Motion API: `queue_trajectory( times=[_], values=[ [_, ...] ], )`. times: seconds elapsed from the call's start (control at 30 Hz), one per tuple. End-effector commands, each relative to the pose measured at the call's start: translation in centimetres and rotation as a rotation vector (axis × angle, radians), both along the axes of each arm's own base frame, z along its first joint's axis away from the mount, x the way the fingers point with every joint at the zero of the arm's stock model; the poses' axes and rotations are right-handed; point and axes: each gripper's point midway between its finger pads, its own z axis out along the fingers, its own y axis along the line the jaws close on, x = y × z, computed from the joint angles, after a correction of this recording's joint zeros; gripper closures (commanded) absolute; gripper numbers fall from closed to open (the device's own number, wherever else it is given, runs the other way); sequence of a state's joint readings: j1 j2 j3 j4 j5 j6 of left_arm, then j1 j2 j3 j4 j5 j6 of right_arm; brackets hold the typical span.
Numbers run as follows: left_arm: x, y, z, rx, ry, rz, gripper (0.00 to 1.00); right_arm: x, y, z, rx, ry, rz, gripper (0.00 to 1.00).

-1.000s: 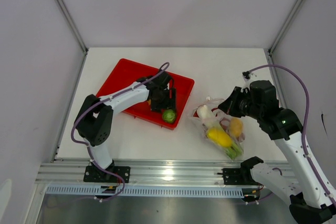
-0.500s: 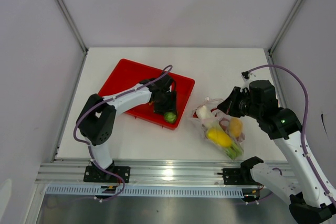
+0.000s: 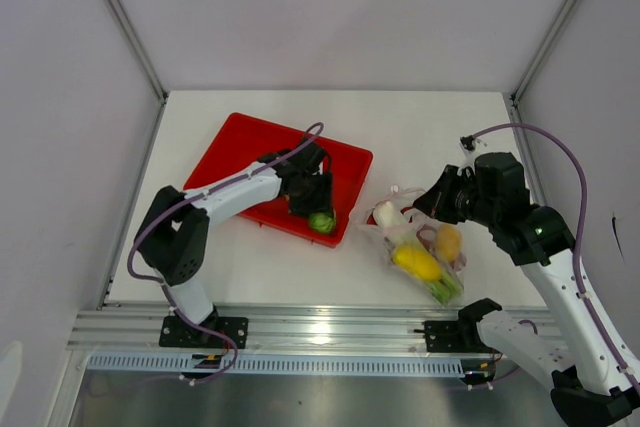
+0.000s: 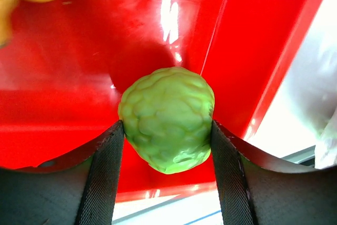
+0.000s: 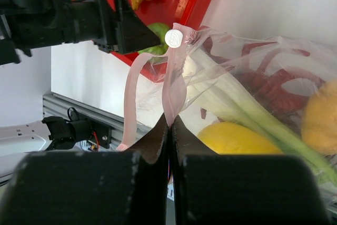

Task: Place the food in the zip-top bag and seal the zipper
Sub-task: Pick up the fake fruit from the bin, then place the fake fruit in the zipper food storage bag.

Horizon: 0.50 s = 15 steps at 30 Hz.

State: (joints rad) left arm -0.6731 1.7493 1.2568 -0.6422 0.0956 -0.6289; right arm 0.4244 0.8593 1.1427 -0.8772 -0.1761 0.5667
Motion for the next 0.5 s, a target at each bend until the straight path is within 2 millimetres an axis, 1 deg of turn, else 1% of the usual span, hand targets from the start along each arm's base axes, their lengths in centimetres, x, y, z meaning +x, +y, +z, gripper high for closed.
queue_trajectory(
  times=[0.0, 0.03, 0.07, 0.13, 0.2, 0.23, 0.27, 0.3, 0.33, 0.37, 0.4, 0.43, 0.47],
  values=[
    [1.1, 1.2, 6.1, -0.002, -0.156, 0.019, 0.99, 0.8, 0.7, 2.3, 0.056, -0.075, 0.010, 1.00],
    [1.8, 1.5, 7.6, 0.004, -0.203, 0.031, 1.00, 0.8, 0.7, 2.3, 0.055, -0.075, 0.009, 1.00],
    [1.8, 1.8, 9.0, -0.006, -0.233, 0.036, 0.99, 0.8, 0.8, 2.3, 0.056, -0.075, 0.010, 1.00],
    [1.8, 2.4, 10.8, 0.002, -0.268, 0.042, 0.99, 0.8, 0.7, 2.3, 0.055, -0.075, 0.009, 1.00],
    [1.7, 2.5, 13.4, -0.032, -0.321, 0.038, 0.99, 0.8, 0.8, 2.1, 0.056, -0.072, 0.013, 1.00],
    [1.6, 2.1, 14.9, -0.070, -0.341, 0.025, 0.99, 0.8, 0.8, 1.9, 0.054, -0.068, 0.015, 1.00],
    [1.3, 1.8, 15.6, -0.096, -0.349, 0.010, 0.99, 0.8, 0.9, 1.8, 0.052, -0.066, 0.017, 1.00],
    [1.0, 1.7, 17.2, -0.134, -0.377, -0.004, 0.99, 0.8, 0.9, 1.6, 0.050, -0.062, 0.019, 1.00],
    [0.3, 0.2, 18.9, -0.224, -0.385, -0.062, 0.99, 0.8, 0.9, 1.4, 0.048, -0.056, 0.022, 1.00],
    [-0.1, -0.4, 20.0, -0.274, -0.400, -0.092, 0.99, 0.9, 1.0, 1.3, 0.050, -0.052, 0.024, 1.00],
    [-0.7, -1.1, 21.5, -0.332, -0.427, -0.126, 0.99, 0.8, 1.2, 1.4, 0.056, -0.054, 0.032, 1.00],
    [-1.3, -1.8, 22.3, -0.379, -0.434, -0.156, 0.99, 0.8, 1.2, 1.4, 0.061, -0.053, 0.034, 1.00],
    [-2.0, -3.3, 24.1, -0.481, -0.457, -0.221, 0.99, 0.8, 1.4, 1.5, 0.068, -0.054, 0.038, 1.00]
  ],
)
